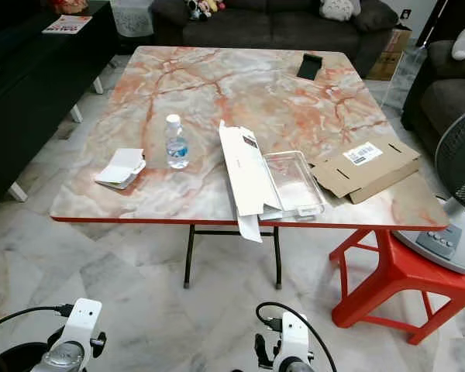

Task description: Picking trash to rubbish bin

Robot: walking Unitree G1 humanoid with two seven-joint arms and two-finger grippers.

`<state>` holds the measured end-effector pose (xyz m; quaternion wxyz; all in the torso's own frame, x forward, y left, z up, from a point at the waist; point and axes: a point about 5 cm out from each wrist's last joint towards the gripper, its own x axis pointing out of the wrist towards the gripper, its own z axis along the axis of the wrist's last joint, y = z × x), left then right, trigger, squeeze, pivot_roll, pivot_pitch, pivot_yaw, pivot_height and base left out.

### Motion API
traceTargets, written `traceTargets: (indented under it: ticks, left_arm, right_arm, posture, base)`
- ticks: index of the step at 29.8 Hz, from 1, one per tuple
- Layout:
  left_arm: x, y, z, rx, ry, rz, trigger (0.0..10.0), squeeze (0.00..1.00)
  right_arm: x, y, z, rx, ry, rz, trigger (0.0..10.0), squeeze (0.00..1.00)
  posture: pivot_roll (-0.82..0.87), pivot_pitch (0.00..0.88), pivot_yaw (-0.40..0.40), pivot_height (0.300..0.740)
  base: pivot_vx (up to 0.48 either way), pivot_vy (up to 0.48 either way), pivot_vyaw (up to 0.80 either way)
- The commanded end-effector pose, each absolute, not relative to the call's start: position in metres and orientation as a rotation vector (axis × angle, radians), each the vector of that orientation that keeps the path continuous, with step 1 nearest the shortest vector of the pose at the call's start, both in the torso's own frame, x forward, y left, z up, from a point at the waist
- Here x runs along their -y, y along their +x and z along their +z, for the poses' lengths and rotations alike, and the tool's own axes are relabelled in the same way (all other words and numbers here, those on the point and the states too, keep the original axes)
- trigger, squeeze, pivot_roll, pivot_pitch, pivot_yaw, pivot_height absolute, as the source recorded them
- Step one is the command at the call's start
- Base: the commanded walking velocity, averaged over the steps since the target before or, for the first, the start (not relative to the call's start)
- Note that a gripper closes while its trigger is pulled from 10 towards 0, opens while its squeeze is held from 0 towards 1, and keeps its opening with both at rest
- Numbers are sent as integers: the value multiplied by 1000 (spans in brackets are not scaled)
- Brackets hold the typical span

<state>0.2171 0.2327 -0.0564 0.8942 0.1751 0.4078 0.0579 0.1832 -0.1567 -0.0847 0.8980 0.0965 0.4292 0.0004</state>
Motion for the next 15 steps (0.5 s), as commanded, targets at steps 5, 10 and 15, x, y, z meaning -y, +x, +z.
traceTargets:
  ticks: [5,10,15]
  left_arm:
    - [-234,214,-58,-862,363,123,10000,0]
    - [-234,214,-58,-862,363,125,10000,0]
    - [-235,214,-58,-864,365,124,10000,0]
  right_arm:
    - [158,184,-84,-887,210,-14,10000,0]
    - [157,185,-84,-882,210,-11,10000,0]
    - [158,186,-83,-872,210,-16,10000,0]
  posture:
    - [89,94,-23,740]
    - [90,89,-22,740]
    - [88,83,-19,740]
  base:
    - [0,-260,-126]
    - [0,-256,-404]
    - [0,-256,0]
